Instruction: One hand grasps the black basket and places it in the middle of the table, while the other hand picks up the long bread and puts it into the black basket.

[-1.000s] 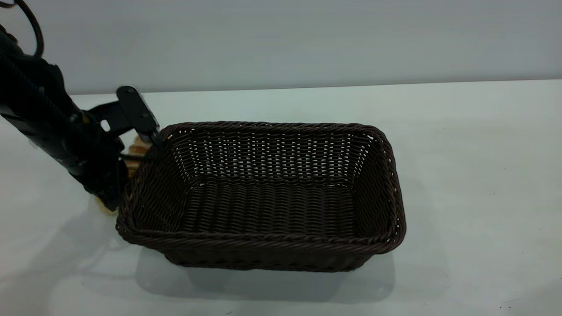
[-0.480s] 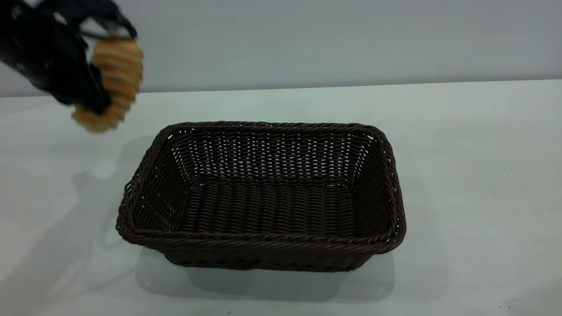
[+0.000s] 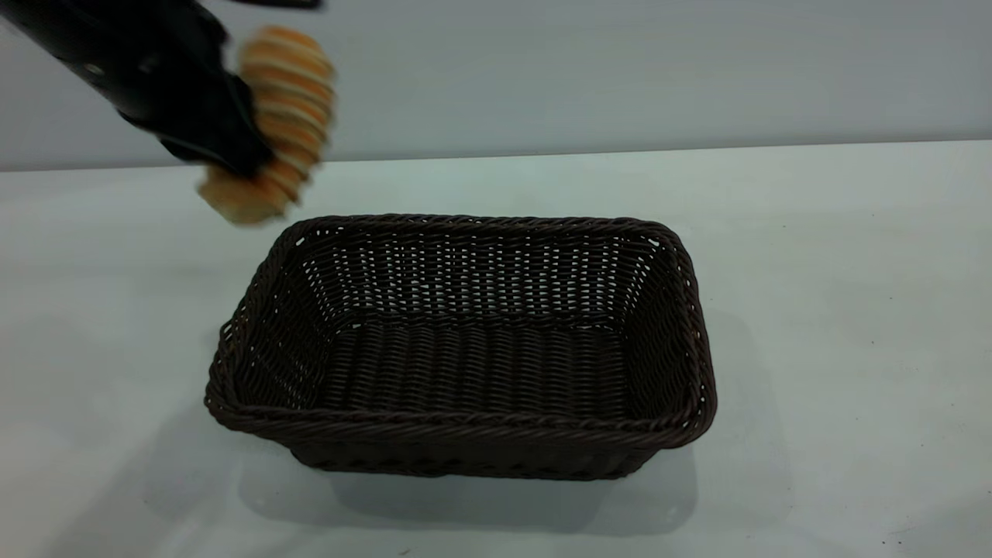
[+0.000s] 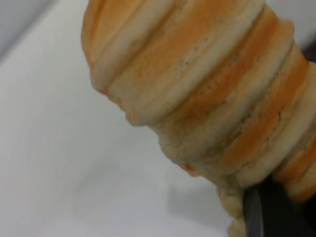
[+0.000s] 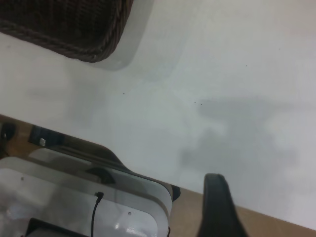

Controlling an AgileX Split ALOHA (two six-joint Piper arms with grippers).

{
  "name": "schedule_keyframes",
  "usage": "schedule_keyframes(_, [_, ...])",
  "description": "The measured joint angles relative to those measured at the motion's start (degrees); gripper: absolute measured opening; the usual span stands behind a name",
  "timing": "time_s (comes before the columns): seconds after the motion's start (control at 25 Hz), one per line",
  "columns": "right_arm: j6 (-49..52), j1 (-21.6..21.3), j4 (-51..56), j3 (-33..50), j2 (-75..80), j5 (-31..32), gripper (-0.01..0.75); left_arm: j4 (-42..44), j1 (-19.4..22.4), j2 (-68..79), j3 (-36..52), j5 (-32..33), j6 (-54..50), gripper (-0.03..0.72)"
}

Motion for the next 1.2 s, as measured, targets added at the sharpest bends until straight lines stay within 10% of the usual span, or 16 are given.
schedule_keyframes(0.44, [0.22, 0.0, 0.0, 0.0, 0.0, 0.05, 0.51, -2.07, -9.05, -0.02, 0.17, 8.44, 1.09, 0.126])
schedule_keyframes(0.88, [0.3, 0.0, 0.0, 0.0, 0.0, 1.39, 0.51, -2.4, -9.34, -2.56, 0.17, 10.74, -1.27, 0.584])
schedule_keyframes(1.2, [0.35, 0.0, -0.07, 0.0, -0.72, 3.09, 0.51, 13.55, -6.37, -16.68, 0.17, 16.24, -28.09, 0.575])
